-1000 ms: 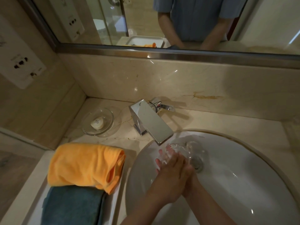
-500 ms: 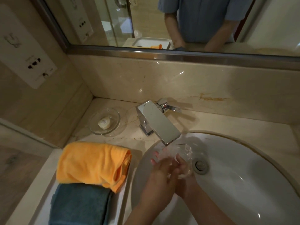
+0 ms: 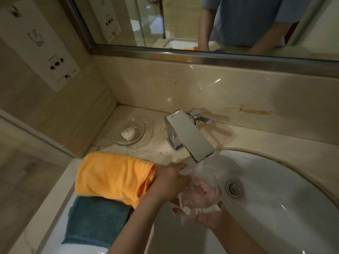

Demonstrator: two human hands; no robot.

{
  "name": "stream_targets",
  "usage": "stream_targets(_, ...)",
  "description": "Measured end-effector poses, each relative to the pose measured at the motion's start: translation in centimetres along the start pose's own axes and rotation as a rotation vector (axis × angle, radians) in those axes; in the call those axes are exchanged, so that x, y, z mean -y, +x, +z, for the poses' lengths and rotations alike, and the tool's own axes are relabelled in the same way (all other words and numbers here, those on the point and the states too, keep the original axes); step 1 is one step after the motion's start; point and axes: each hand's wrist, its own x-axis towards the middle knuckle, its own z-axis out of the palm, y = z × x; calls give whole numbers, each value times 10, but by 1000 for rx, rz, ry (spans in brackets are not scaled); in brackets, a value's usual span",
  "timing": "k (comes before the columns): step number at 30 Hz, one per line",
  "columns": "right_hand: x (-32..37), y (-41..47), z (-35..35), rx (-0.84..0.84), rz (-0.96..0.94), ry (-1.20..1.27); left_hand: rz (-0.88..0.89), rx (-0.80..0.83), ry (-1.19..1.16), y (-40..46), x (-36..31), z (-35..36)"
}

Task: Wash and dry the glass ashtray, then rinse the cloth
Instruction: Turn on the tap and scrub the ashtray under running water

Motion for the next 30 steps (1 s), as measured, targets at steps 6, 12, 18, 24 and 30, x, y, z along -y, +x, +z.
stream_targets(6,9,-3,-18,-192,106,-166,-12,14,-37,1,-7,6)
stream_targets(12,26,3,-14,-465,46,-2,-3,-162,-184,2,-22,18)
stream_targets(18,54,-19,-10,-703,-48,-307,-95,-227,-408,4,-27,30)
stream_targets(24,88,-36,28,-815,-286,-1089,-270,-189,-846,-2,-35,41)
stream_targets(30,118,-32,102,-653,-428,-1367,-400,-87,-1041,-10,-42,50)
